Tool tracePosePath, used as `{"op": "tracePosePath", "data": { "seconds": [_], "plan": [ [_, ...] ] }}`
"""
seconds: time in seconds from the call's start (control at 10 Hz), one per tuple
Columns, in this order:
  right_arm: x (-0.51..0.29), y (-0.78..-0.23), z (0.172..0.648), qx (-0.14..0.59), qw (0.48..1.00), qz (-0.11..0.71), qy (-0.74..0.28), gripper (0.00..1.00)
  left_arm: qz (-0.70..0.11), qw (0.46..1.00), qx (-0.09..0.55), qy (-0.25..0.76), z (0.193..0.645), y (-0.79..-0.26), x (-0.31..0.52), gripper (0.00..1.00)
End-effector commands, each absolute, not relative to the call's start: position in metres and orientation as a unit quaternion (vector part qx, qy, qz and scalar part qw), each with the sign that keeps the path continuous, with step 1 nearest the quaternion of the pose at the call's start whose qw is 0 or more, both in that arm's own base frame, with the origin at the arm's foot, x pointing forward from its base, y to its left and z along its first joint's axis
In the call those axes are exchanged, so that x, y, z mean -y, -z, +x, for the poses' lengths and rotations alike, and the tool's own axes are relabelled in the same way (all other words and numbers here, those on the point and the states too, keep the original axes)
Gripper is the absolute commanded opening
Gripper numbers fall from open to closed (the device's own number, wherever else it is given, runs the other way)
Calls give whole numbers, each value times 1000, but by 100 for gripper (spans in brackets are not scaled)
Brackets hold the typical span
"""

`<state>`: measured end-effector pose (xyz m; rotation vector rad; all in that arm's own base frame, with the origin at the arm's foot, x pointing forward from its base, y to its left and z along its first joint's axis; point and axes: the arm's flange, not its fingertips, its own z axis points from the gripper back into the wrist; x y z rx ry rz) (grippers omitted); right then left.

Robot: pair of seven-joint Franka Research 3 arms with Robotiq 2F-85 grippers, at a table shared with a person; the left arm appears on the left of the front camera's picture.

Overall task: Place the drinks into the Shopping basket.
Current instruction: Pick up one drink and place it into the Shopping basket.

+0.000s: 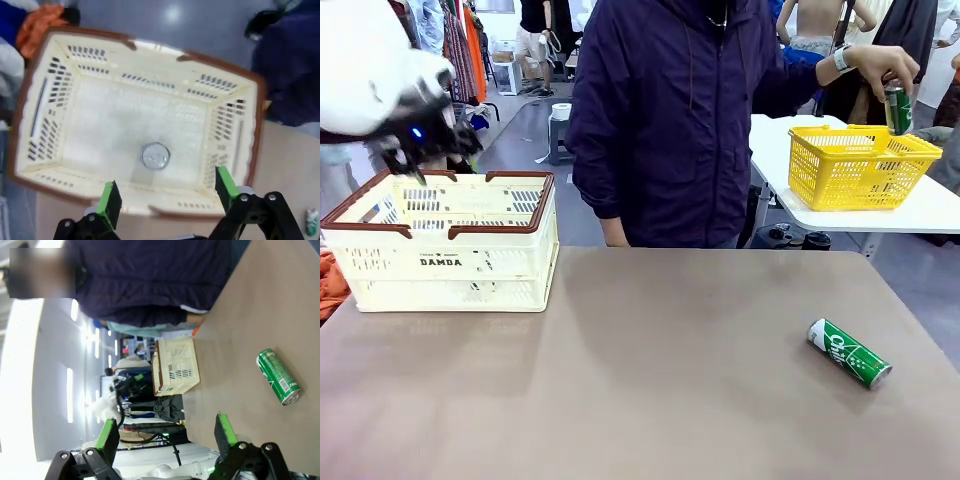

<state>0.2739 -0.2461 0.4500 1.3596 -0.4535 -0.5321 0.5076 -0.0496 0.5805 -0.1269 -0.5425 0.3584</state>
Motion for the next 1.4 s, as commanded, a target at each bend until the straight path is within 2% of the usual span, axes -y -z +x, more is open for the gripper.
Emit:
{"op": "tracePosePath", "data": {
  "seconds": [0.0,0.2,0.4,0.7,0.9,1.1,1.2,1.3],
  "plan": [
    [246,-452,274,214,717,620,236,100,-124,949,255,-138,436,-608,16,100],
    [246,-452,274,214,717,620,236,100,-214,965,149,-25,382,-610,-29,100],
    [246,-452,274,214,717,620,236,100,-370,925,78,43,331,-593,-94,100],
    [246,-452,274,214,717,620,236,100,-556,821,124,30,267,-544,-160,100],
    [246,-452,274,214,717,620,236,100,-662,730,169,4,252,-507,-184,100],
    [246,-452,274,214,717,620,236,100,-681,709,183,5,274,-494,-187,100],
    [246,-452,274,214,717,620,236,100,-653,738,171,-12,238,-503,-196,100],
    [246,-452,274,214,717,620,236,100,-653,738,171,-12,238,-503,-196,100]
  ]
}}
